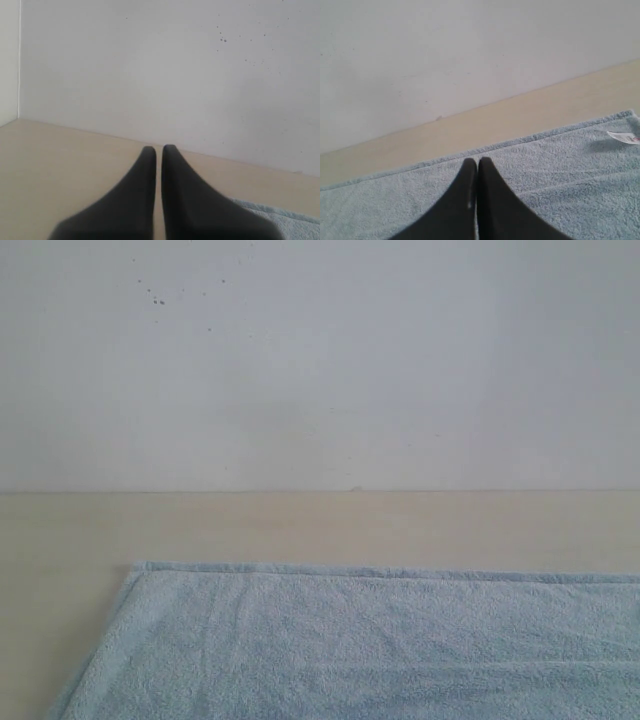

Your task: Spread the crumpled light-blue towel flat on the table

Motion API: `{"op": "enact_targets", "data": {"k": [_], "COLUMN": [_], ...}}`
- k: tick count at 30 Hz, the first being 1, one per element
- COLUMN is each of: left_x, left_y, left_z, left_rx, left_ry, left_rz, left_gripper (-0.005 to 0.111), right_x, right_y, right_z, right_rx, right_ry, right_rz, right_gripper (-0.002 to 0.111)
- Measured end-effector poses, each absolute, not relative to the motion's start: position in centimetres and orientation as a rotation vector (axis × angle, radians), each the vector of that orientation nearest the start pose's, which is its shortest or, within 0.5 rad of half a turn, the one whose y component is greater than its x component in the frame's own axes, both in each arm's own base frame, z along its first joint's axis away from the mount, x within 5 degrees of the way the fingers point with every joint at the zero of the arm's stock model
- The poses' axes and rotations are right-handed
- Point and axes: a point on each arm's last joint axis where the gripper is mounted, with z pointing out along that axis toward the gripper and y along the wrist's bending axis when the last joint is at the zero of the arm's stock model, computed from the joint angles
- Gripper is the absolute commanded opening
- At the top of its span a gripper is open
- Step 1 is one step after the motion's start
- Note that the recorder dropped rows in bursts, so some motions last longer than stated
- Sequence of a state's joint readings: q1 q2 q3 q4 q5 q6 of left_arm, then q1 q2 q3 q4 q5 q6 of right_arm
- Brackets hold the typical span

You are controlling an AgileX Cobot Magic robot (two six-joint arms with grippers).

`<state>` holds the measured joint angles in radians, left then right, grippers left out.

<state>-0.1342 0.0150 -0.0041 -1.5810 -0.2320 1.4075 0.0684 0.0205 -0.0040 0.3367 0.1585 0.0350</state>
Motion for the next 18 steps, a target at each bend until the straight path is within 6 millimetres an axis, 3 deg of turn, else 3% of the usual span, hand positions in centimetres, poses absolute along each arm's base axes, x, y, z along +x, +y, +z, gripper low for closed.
{"op": "enact_targets", "data": {"k": [9, 18], "left_x": [5.7, 5.7], "left_y": [1.3, 1.3], "left_z": [21.3, 21.3], "left_rx": [-0.216, -0.216], "left_ry": [1.484, 1.484], "left_rz": [-0.074, -0.074], "left_gripper": [0.004, 0.004], "right_x": [5.7, 5.4], "right_y": [0.9, 1.0], "right_z": [19.9, 18.3], "right_rx": [0.233, -0.038], "right_ry": [1.646, 1.814], "right_rz": [0.397, 0.165], "right_gripper": [0.0, 0.0]}}
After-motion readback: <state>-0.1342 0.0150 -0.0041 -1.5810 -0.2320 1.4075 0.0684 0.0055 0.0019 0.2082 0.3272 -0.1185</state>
